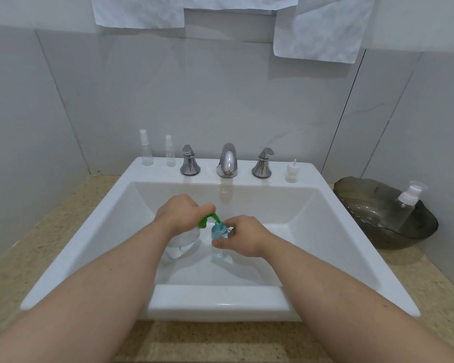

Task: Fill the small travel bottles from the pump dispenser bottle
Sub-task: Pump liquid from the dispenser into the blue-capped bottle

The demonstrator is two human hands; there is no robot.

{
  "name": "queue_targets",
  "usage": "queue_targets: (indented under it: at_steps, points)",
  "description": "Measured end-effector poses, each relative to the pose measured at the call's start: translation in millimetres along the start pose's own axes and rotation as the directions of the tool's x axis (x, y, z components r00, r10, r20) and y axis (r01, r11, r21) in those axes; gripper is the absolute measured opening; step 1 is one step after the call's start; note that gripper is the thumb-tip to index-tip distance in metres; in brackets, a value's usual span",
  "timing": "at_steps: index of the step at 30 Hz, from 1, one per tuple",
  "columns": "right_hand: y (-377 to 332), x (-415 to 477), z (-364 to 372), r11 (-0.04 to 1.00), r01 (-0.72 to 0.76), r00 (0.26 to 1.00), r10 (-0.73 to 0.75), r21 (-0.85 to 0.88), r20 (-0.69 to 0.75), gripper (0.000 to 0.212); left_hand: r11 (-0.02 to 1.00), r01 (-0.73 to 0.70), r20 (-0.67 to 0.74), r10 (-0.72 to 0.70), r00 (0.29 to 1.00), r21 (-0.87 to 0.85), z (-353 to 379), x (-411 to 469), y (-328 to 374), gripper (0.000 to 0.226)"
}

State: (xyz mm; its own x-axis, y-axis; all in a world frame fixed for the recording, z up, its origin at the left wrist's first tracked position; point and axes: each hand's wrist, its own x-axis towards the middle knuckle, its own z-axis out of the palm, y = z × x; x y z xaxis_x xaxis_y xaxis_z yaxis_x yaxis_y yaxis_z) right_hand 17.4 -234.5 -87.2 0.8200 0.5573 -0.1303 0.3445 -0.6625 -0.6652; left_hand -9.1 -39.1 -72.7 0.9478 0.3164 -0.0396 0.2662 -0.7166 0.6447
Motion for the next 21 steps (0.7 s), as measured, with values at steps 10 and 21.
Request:
queue_targets:
  at_steps: [10,21]
  points:
    - [2.4,-1.5,-2.2,1.0,-0.009,1.0,0.009,-0.012,-0.009,0.044,0.999,-0.005,-0.003,0.005,1.0,0.035,0.9,1.1,-0.9,0.068]
    - [0.7,-1.9,-1.7,1.0,-0.005,1.0,0.005,0.001,-0.02,0.044,1.0,0.005,-0.017,-0.005,1.0,-0.015,1.3,3.0,-0.5,0.06]
